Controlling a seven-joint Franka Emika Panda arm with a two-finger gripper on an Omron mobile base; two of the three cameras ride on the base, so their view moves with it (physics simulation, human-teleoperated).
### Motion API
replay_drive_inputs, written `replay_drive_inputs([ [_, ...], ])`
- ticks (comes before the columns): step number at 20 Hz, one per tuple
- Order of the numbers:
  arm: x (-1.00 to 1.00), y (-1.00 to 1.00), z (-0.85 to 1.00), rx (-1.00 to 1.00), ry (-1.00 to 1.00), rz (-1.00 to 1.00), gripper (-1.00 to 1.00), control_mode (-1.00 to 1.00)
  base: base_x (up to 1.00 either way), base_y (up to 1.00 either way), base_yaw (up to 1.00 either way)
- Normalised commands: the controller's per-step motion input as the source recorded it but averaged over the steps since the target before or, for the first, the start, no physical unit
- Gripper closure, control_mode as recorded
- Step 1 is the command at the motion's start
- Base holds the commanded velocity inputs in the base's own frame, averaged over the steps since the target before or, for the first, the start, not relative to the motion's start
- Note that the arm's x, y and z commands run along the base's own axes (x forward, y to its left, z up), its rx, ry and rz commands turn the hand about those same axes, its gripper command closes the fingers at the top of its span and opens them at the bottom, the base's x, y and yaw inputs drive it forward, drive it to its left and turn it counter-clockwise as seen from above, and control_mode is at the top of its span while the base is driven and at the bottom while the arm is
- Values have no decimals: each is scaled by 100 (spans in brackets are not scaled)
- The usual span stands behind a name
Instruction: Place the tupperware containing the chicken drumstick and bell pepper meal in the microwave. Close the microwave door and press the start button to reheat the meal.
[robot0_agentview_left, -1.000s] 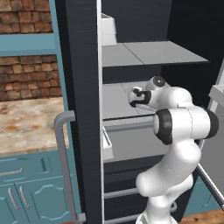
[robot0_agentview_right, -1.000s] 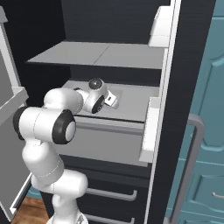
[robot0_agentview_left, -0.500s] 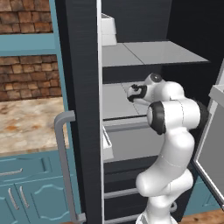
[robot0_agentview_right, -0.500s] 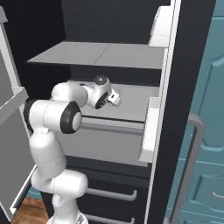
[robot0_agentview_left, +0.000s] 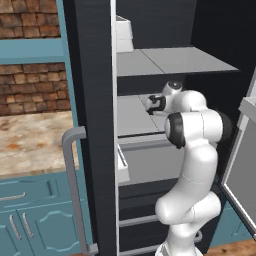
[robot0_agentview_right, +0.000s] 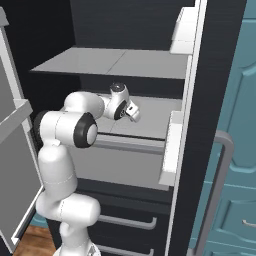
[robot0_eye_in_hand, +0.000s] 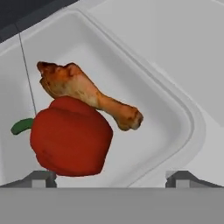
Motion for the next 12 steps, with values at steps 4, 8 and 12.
replay_drive_inputs([
  [4,0,0,-80,-6,15,-20,100,-100,0,0,0],
  [8,0,0,-40,-2,4,-11,100,-100,0,0,0],
  [12,-5,0,-11,0,-2,0,100,-100,0,0,0],
])
